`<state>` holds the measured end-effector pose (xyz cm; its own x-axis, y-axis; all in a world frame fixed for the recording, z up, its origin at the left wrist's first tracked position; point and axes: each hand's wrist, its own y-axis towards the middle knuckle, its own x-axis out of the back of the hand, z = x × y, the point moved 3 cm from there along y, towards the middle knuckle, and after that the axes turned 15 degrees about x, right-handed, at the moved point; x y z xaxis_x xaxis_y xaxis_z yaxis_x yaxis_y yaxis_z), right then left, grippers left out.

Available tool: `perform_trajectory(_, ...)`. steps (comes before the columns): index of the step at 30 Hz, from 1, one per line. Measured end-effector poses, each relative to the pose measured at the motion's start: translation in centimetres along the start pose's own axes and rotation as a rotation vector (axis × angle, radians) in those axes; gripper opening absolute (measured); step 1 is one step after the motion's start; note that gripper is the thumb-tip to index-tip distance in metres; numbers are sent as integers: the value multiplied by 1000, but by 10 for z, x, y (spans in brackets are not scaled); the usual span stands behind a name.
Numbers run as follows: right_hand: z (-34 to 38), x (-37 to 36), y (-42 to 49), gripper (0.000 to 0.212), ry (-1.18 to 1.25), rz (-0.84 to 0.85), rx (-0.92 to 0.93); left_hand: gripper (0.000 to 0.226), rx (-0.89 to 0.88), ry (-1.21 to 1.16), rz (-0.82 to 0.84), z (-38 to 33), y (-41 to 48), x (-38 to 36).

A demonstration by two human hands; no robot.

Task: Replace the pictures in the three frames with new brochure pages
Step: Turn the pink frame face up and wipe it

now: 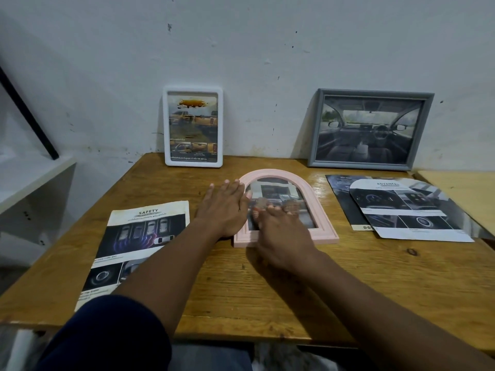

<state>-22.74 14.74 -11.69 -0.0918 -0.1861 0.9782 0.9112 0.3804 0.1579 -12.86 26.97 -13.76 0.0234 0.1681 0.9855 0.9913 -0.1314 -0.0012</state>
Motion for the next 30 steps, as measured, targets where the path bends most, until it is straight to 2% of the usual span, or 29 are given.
perform_trajectory(3,1,4,0,29,132,-83,88,60,6,-31,9,0,1,-1)
perform_trajectory(7,-31,14,-17,37,364,-12,167,60,7,-42,3,1,1,0)
perform_trajectory(17,-83,34,-53,35,72,21,256,60,9,-19,-7,2,0,0)
perform_trajectory(19,-89,39,-56,30,114,-44,207,62,-2,-14,23,1,0,2)
perform_trajectory(22,-107,69,-58,23,482,-328,-37,70,26,-107,112,0,6,10)
perform_trajectory(24,-126,87,-46,24,585,-428,-201,81,45,-193,119,1,13,17)
perform_trajectory(27,-143,101,-7,27,410,-363,-229,88,-18,-152,69,-8,15,22)
perform_trajectory(30,-147,85,34,26,296,-259,-186,85,-63,-52,111,-14,5,9)
